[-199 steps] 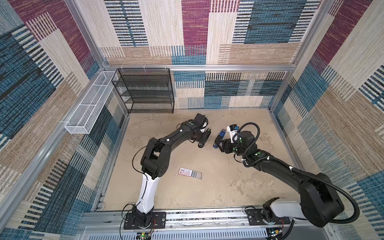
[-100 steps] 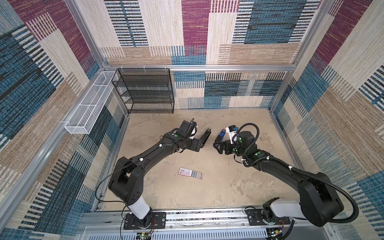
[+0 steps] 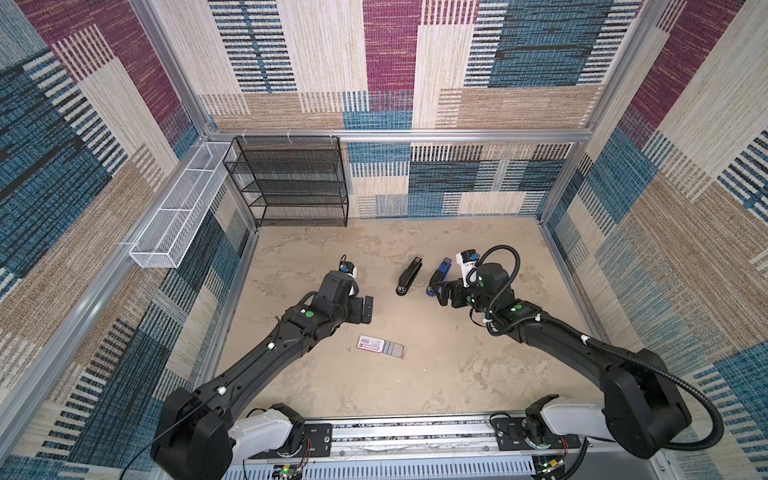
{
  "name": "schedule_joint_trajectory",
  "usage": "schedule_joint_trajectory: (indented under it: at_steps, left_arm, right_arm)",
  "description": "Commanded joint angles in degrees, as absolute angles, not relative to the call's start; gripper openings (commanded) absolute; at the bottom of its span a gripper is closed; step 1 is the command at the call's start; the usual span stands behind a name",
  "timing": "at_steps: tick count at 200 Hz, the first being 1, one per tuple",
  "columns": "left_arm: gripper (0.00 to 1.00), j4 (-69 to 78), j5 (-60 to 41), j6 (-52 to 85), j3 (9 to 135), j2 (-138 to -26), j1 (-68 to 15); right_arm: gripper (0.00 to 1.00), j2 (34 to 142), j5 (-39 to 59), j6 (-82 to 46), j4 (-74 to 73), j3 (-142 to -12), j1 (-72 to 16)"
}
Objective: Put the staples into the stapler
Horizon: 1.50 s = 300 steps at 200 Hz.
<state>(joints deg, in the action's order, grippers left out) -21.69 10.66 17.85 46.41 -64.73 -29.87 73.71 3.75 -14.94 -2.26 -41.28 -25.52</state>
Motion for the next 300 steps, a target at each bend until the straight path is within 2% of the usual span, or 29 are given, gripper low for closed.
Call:
schedule_joint_trajectory:
  at_steps: [1,37,58,75,90,120,149,166,193,204,209,224,245,258,268,277,288,300]
  left_arm:
    - [0.99,-19.9,20.5,21.5,43.3,-60.6,-28.3]
    - [0.99,-20.1,22.4,20.0,41.1,-56.8,-23.1]
    - [0.99,-17.0,24.5,16.8,40.0,-57.7,-20.0]
    - [0.97,-10.9,22.1,12.6,37.3,-58.7,-16.4]
    - [0.97,-4.5,22.6,10.0,34.4,-59.9,-13.8]
    - [0.98,11.1,25.6,7.5,27.6,-63.8,-9.2]
    - [0.98,26.1,24.3,4.9,23.2,-69.3,-6.4]
    - [0.97,40.4,21.5,1.8,19.6,-72.3,-6.3]
    - [0.96,50.1,19.0,-2.2,17.1,-77.0,-6.3]
    - [0.96,55.2,19.3,-2.1,15.9,-80.5,-6.2]
    - [0.96,58.4,19.0,-2.1,15.0,-82.7,-6.2]
    - [0.95,75.7,17.3,-5.6,12.8,-91.9,-6.5]
    - [0.99,56.0,19.2,-1.9,17.9,-85.7,-6.3]
    - [0.99,57.9,20.1,-3.0,20.1,-89.3,-5.9]
    - [0.99,53.8,19.5,-1.9,20.7,-87.9,-5.7]
    - [0.99,52.5,19.4,-1.7,20.8,-87.2,-5.5]
    - [0.99,56.2,19.5,-2.4,20.0,-88.4,-5.6]
    - [0.99,55.2,19.3,-2.1,20.3,-88.1,-5.6]
  right_arm:
    - [1.0,71.3,-7.2,-15.5,-6.0,-39.9,-25.0]
    - [1.0,68.5,-20.4,-13.6,-9.3,-37.5,-23.4]
    - [1.0,67.4,-30.6,-9.0,-20.5,-31.7,-22.9]
    - [1.0,67.7,-37.8,-5.7,-31.6,-26.3,-21.6]
    - [1.0,69.0,-41.2,-3.5,-39.3,-22.5,-20.2]
    - [1.0,74.9,-43.5,-5.3,-44.1,-20.0,-16.1]
    - [1.0,79.7,-39.7,-2.8,-60.6,-14.5,-13.0]
    - [1.0,81.0,-36.3,0.0,-65.0,-13.8,-12.2]
    - [1.0,85.2,-30.6,2.3,-79.1,-9.7,-9.1]
    - [1.0,84.1,-25.2,2.3,-73.4,-11.2,-8.7]
    - [1.0,85.1,-21.7,3.6,-75.3,-10.8,-8.1]
    - [1.0,84.4,-19.1,2.8,-73.0,-11.3,-7.0]
    - [1.0,84.6,-11.3,0.5,-74.3,-10.1,-3.1]
    - [1.0,90.7,-10.3,0.9,-82.6,-10.0,-2.2]
    - [1.0,86.9,-8.9,-0.7,-72.2,-11.6,-1.6]
    - [1.0,89.8,-8.7,0.2,-80.0,-10.4,-1.3]
    - [1.0,87.1,-8.4,-0.7,-73.0,-11.4,-1.3]
    - [1.0,88.9,-8.7,0.1,-78.5,-10.6,-1.3]
